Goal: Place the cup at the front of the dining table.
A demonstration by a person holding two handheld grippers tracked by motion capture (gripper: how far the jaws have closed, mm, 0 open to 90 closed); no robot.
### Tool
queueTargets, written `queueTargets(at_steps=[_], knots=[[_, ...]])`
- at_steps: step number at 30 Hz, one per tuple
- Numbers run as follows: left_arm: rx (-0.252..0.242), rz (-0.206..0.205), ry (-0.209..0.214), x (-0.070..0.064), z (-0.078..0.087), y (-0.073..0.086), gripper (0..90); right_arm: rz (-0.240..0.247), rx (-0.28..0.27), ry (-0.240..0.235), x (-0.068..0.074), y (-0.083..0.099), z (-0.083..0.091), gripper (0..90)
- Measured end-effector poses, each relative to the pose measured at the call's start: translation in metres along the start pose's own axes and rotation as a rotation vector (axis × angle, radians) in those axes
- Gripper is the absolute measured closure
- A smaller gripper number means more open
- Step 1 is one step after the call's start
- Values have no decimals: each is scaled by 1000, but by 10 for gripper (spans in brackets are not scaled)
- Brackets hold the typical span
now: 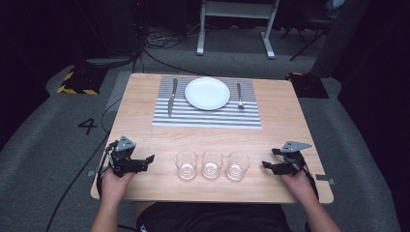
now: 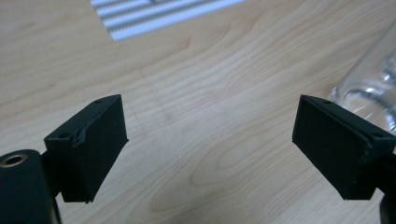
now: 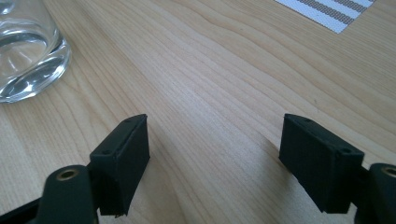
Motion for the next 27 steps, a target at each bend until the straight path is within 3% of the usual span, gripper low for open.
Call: queueTargets(at_steps=[2, 10, 17, 20, 27], knots=[[-45, -12, 4, -5, 6, -7, 103, 3, 0, -1, 0, 0, 0, 242], [-204, 25, 49, -24, 22, -29, 105, 6, 0, 2, 0, 0, 0, 244], [-263, 7, 52, -32, 30, -36, 111, 6, 1, 2, 0, 0, 0, 244], [-287, -15, 22, -33, 32, -38, 113, 6, 1, 2, 0, 0, 0, 244], [-329, -4, 10, -36, 37, -42, 114, 6, 0, 2, 0, 0, 0, 244]])
Point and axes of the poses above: each handheld gripper's, and its own axes: z roughly backward along the jaws, y roughly out of its underside, x roughly to its left, the point moved 8 cm from there along -z, roughly forward along the jaws, and after that the axes turned 11 degrees about z, right-handed, at the moved point
